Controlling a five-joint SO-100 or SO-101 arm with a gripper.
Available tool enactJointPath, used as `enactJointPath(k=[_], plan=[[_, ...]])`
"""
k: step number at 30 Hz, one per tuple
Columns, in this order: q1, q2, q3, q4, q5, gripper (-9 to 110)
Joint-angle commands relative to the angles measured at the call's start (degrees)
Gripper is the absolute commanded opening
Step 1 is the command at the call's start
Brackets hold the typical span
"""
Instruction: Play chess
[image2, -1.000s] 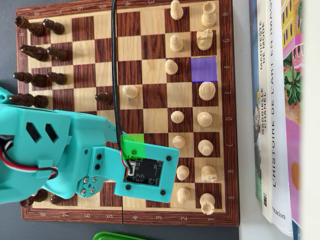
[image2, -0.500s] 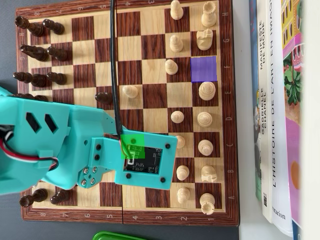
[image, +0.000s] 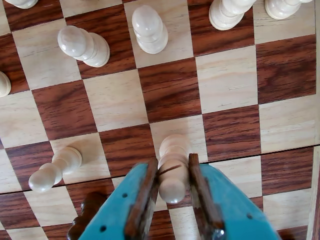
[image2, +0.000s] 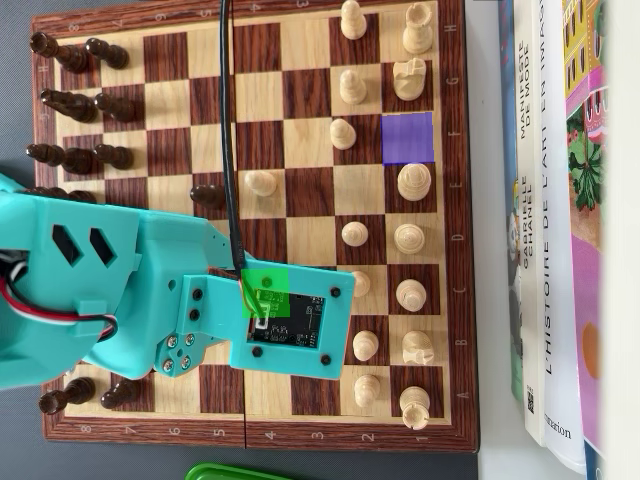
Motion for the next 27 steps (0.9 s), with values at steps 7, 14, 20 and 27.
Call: enactJointPath(k=[7, 14, 20, 27], plan=[[0.18, 0.18, -0.70, 0.26, 0.26, 13], [0.18, 0.35, -0.97, -0.09, 0.26, 14], [0.18, 1.76, -2.90, 0.35, 0.26, 14], [0.09, 7.56, -2.99, 0.35, 0.26, 14]])
